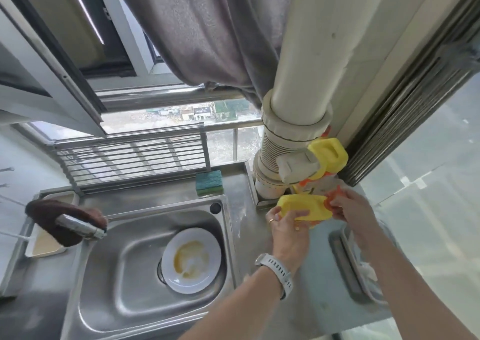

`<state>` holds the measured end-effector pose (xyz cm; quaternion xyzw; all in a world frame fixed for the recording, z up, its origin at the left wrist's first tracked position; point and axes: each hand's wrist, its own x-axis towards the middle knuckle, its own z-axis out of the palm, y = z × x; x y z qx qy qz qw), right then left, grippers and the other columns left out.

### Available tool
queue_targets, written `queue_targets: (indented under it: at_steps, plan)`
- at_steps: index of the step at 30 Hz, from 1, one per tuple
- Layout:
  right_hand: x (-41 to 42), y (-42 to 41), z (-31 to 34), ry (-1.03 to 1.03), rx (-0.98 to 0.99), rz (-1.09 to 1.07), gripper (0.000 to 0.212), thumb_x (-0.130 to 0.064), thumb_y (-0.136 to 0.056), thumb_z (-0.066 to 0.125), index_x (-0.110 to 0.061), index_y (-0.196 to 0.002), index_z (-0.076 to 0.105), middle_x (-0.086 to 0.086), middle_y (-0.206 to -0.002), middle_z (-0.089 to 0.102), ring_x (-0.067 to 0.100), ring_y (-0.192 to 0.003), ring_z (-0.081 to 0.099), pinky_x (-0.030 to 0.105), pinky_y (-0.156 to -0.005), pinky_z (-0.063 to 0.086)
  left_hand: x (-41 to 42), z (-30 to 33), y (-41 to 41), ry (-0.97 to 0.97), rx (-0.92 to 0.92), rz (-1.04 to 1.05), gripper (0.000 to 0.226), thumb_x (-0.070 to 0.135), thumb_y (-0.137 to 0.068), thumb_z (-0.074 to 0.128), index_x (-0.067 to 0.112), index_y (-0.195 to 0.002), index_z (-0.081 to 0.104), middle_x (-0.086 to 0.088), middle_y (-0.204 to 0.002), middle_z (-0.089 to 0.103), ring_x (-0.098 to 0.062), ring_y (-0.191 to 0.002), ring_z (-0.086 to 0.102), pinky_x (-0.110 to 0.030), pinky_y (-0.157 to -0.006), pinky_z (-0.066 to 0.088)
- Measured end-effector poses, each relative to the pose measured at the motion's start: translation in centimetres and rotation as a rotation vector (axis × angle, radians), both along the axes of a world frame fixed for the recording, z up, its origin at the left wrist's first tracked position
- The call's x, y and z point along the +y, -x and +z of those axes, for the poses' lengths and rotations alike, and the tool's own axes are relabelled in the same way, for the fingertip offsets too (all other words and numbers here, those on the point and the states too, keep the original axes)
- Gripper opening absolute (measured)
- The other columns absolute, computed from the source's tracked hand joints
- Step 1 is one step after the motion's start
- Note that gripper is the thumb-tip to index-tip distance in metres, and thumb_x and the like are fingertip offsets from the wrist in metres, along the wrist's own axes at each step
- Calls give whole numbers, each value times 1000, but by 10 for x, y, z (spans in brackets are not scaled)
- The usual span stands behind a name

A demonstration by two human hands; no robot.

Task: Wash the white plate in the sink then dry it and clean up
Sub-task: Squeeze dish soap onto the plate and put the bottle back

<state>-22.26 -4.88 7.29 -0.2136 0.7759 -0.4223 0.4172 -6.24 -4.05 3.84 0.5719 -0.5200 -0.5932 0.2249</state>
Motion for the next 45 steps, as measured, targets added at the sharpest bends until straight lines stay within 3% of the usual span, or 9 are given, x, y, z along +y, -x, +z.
queue_targets:
  at_steps: [4, 7, 10, 13, 20, 23, 25, 33, 45]
  plan:
    - [1, 9, -3, 19, 0, -22, 28, 5, -86, 58, 5, -112, 65, 19, -96, 64, 25, -83, 57, 29, -66, 48, -1, -6, -6, 40, -34, -57, 25, 15, -104, 55, 23, -124, 69, 1, -145, 32, -3, -122, 50, -3, -98, 39]
    - [6, 9, -9, 25, 26, -51, 29, -1, -83, 66, -7, -111, 67, 19, -107, 71, 27, -89, 63, 34, -71, 52, 0, -6, -24, 42, -13, -57, 22, 19, -103, 59, 31, -119, 69, 3, -134, 47, 0, -110, 52, -11, -99, 45]
    - [22, -2, -10, 100, 107, -178, 37, -12, -82, 74, -18, -117, 63, 13, -116, 70, 29, -90, 66, 27, -62, 55, 4, -13, -61, 8, -37, -54, 18, 27, -100, 61, 41, -111, 64, 5, -129, 58, -4, -113, 59, -4, -81, 45]
    - [43, -38, -6, 71, 211, -195, 38, -22, -80, 73, -27, -115, 60, -1, -109, 68, 26, -89, 65, 29, -64, 52, 12, -30, -119, -17, -109, 0, 20, 28, -99, 63, 31, -119, 68, 11, -122, 68, 2, -106, 64, -9, -84, 50]
    - [61, -167, -60, -69, 109, 207, 25, -9, -85, 74, -28, -97, 65, 2, -105, 69, 19, -83, 67, 41, -75, 57, 28, -73, -263, -181, -276, 313, 18, 20, -100, 63, 20, -117, 70, 10, -108, 70, -3, -100, 64, -8, -76, 46]
    - [38, -225, -76, -98, 119, 456, 24, -18, -84, 75, -29, -102, 65, -6, -107, 66, 6, -87, 65, 21, -73, 51, 34, -91, -313, -236, -328, 423, 13, 19, -99, 66, 22, -111, 71, 5, -108, 71, -15, -107, 66, -29, -92, 52]
    - [-2, -250, -89, -46, 215, 608, 27, -26, -84, 75, -30, -108, 63, -10, -108, 62, 1, -92, 60, 11, -74, 44, 33, -102, -339, -260, -352, 463, 11, 17, -98, 67, 23, -107, 71, 2, -108, 72, -18, -108, 66, -36, -94, 54]
    - [-195, -267, -145, -7, 916, 947, 48, -12, -80, 61, -15, -128, 54, 5, -131, 51, 27, -117, 46, 37, -103, 43, 1, -153, -393, -300, -388, 520, 13, 16, -98, 68, 18, -110, 72, -4, -107, 71, -23, -105, 63, -33, -89, 42]
    - [-227, -251, -185, -41, 1247, 1046, 54, -6, -70, 67, -13, -121, 50, 11, -113, 57, 33, -102, 46, 39, -88, 45, -32, -208, -400, -401, -353, 446, 12, 21, -102, 63, 21, -114, 63, -4, -113, 66, -24, -113, 60, -35, -106, 43]
